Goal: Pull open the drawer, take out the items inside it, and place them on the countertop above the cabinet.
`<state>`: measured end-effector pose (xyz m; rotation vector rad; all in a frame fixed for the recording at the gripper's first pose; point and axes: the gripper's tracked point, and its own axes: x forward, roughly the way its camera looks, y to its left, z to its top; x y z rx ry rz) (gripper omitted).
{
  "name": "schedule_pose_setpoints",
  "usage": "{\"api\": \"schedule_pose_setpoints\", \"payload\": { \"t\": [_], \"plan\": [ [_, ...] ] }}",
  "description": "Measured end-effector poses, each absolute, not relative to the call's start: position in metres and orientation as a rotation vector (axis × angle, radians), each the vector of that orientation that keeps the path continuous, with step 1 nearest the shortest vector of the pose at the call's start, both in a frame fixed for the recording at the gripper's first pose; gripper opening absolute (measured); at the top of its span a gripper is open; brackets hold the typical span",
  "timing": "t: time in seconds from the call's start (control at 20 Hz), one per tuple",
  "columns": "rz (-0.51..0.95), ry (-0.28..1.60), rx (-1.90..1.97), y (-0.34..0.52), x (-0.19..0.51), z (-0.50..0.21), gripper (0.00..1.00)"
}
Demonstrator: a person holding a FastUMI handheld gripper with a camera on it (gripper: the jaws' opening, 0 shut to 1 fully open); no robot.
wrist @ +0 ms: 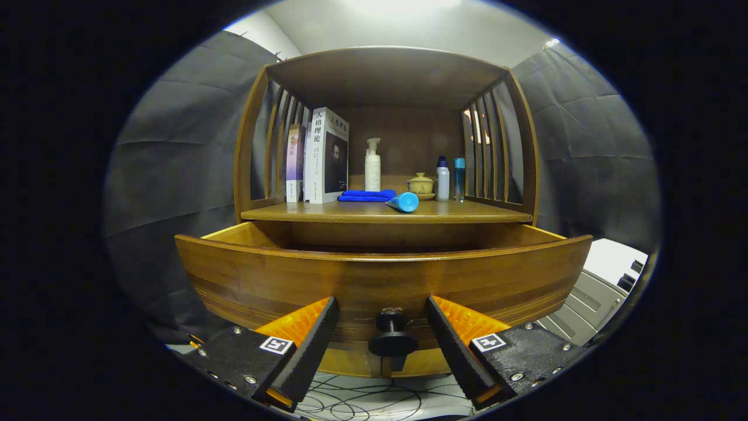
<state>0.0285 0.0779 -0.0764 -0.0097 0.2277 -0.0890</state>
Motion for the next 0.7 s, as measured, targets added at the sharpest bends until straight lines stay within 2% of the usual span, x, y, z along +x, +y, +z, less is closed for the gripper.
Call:
{"api": "schedule_pose_setpoints", "payload": {
  "t": [0.7],
  "plan": [
    [-0.056,0.222,-0.022,0.072,0.08,-0.081,0.95]
  ]
}}
